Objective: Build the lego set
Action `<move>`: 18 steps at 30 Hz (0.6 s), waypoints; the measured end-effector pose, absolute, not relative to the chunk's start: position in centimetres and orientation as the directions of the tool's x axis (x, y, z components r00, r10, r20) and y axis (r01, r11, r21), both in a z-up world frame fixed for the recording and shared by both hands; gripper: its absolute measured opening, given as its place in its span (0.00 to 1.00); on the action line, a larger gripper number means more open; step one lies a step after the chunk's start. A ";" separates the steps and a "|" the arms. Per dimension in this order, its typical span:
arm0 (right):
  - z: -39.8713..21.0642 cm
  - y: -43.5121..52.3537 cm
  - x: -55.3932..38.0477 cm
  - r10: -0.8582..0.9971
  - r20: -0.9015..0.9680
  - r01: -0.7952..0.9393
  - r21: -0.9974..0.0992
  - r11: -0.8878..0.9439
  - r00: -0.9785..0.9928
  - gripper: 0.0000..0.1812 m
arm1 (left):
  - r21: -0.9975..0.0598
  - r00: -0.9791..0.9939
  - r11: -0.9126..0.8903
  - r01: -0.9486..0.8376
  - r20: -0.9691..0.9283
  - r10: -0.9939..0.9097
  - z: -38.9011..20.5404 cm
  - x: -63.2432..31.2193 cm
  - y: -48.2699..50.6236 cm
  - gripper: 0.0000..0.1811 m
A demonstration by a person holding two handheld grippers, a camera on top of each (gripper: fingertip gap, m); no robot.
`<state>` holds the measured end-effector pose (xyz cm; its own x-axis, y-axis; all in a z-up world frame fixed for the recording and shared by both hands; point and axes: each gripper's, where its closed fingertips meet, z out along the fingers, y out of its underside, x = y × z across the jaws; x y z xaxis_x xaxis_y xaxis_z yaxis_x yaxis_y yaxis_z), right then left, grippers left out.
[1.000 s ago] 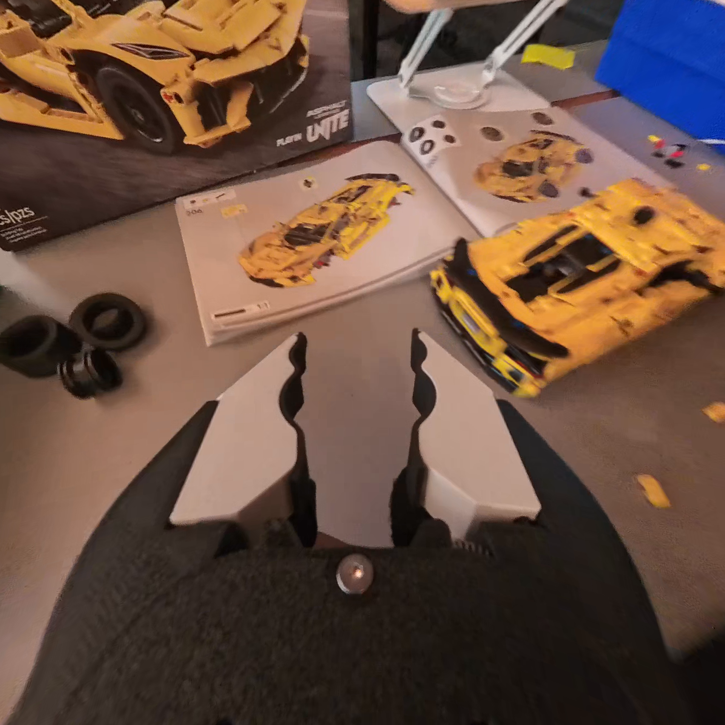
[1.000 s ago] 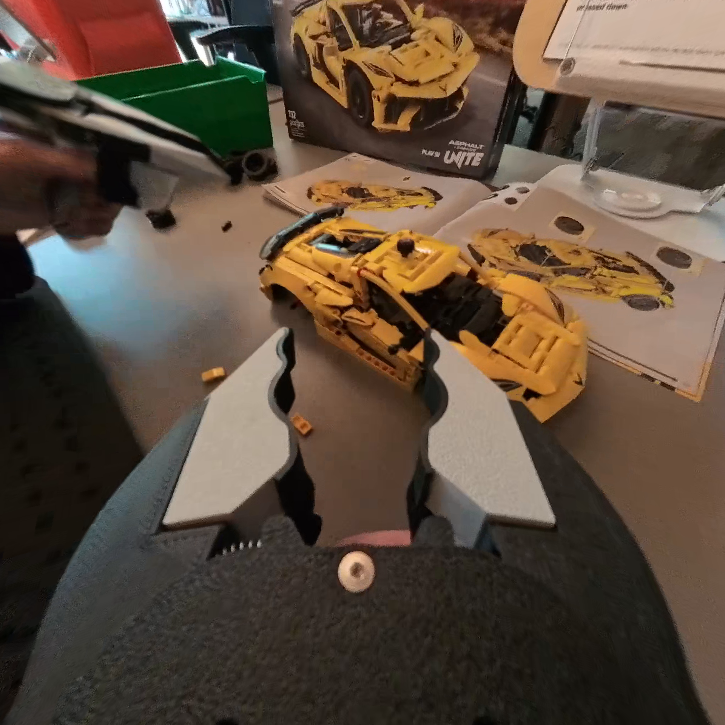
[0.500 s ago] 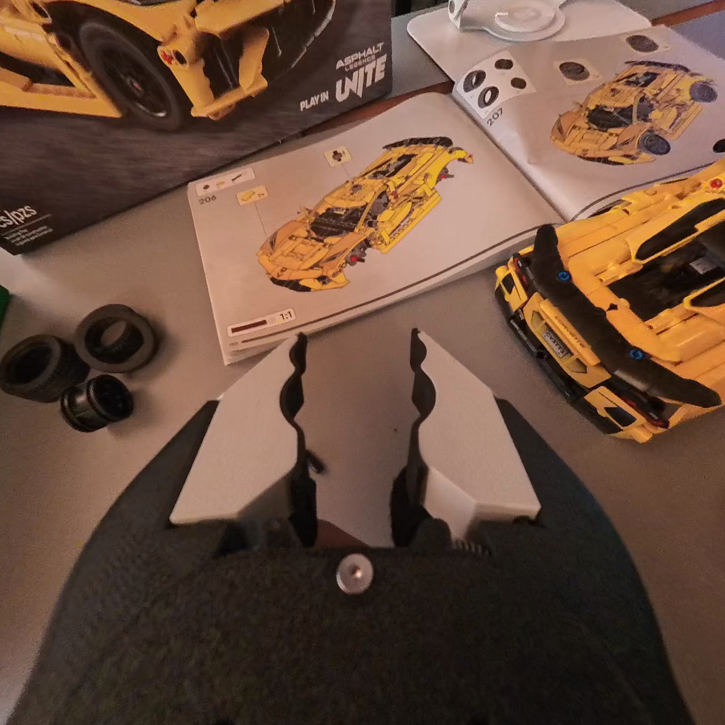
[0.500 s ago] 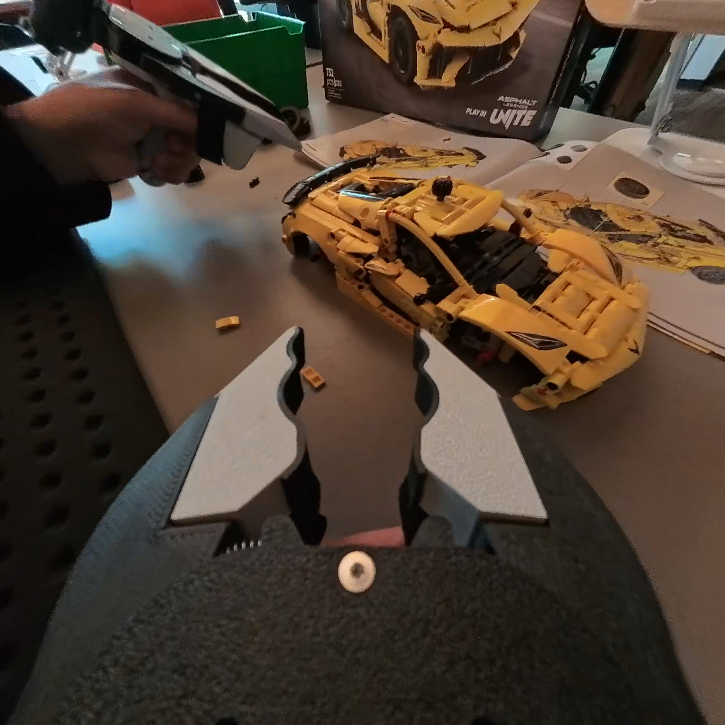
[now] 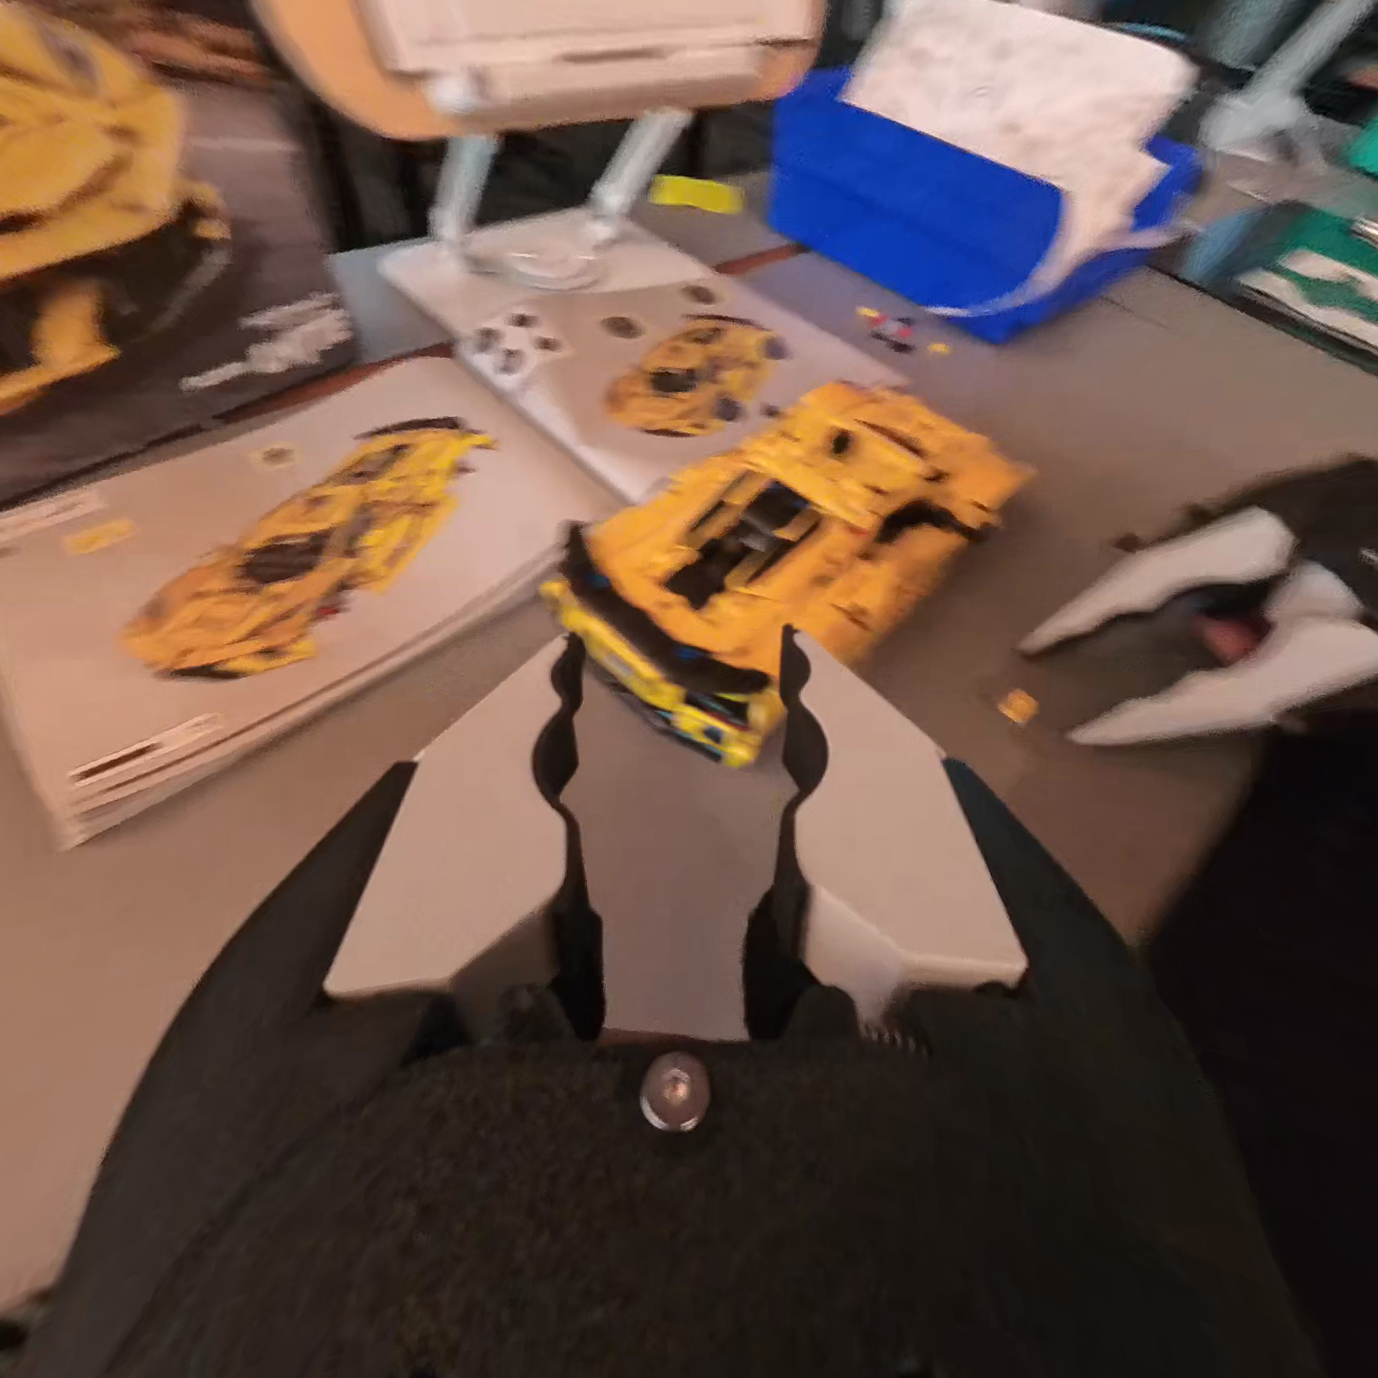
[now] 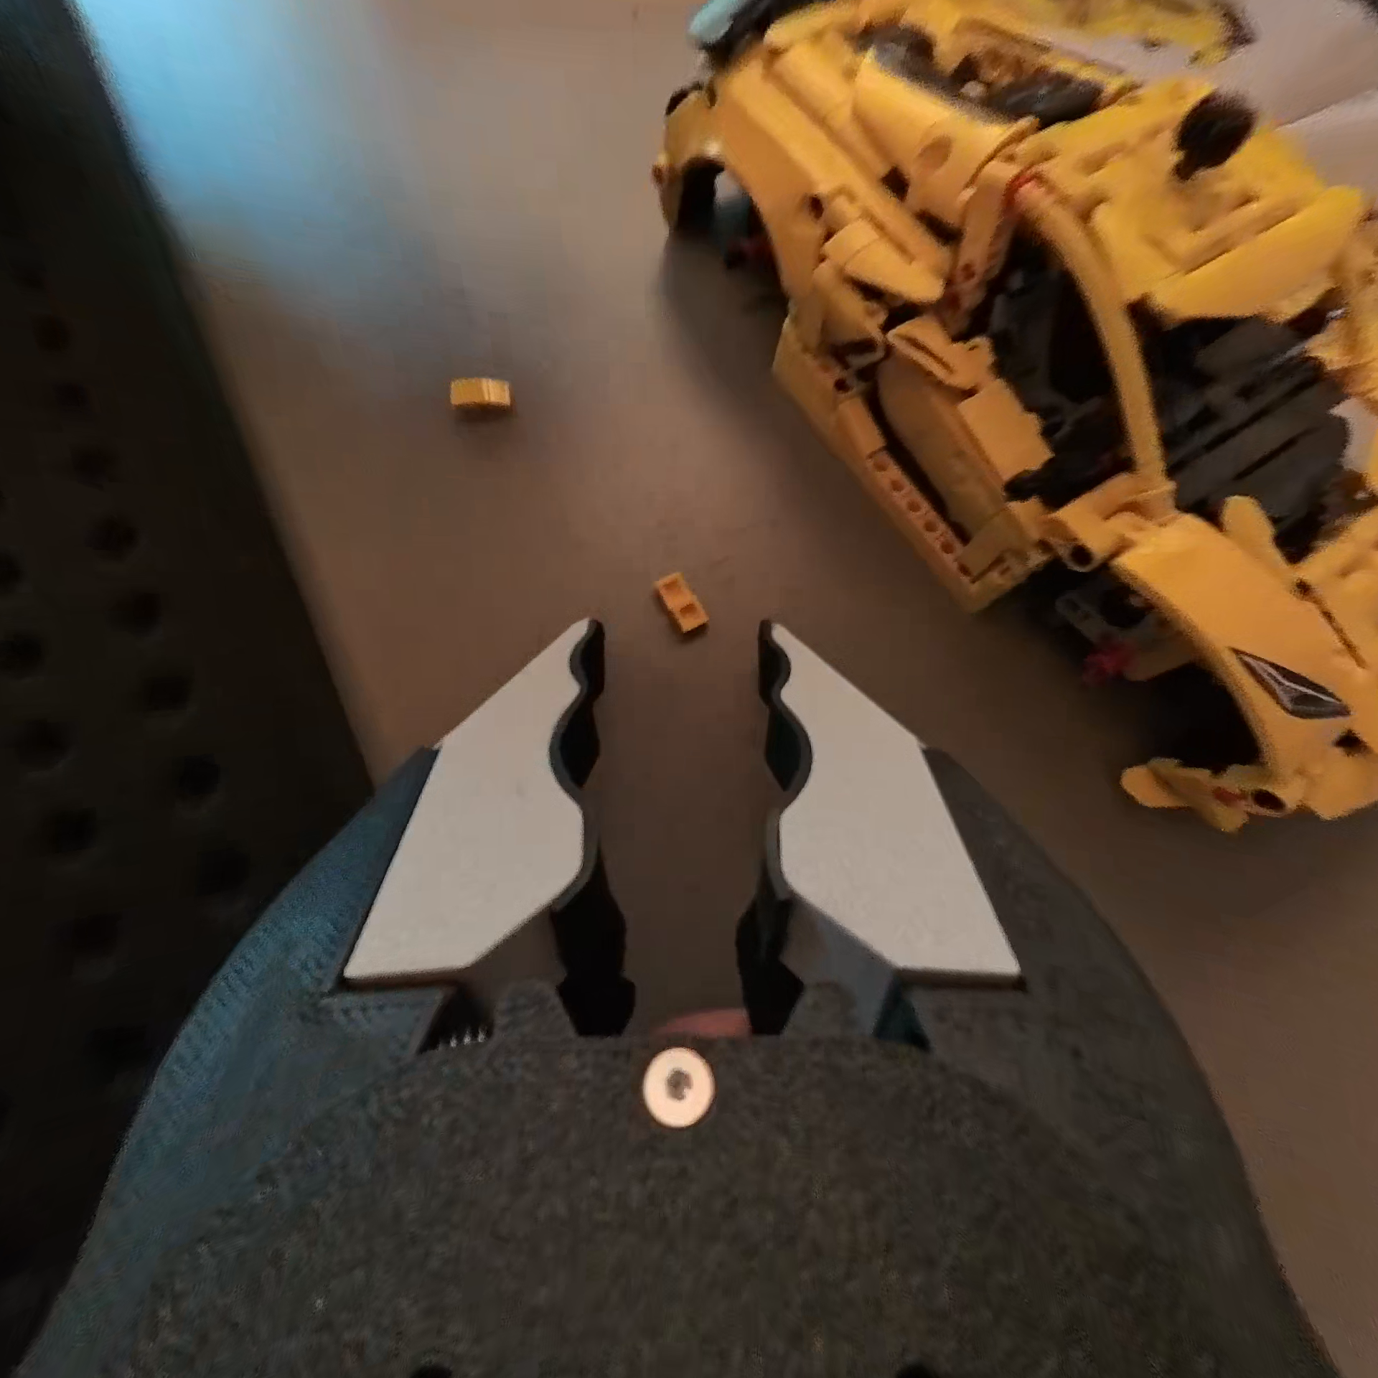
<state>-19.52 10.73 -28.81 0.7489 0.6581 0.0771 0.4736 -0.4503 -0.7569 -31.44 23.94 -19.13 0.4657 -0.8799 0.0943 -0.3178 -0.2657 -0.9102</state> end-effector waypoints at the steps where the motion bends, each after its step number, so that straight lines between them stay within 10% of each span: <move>1: -29.1 10.6 -19.7 0.672 0.077 0.492 -0.742 -0.455 0.737 0.23 | -0.904 0.395 -0.243 -0.351 0.093 -0.914 -19.7 -30.7 22.0 0.30; 18: -29.4 11.5 -20.1 0.727 0.102 0.546 -0.732 -0.407 0.679 0.04 | -0.814 -0.034 -0.090 -0.574 0.134 -0.990 -25.2 -25.0 11.8 0.14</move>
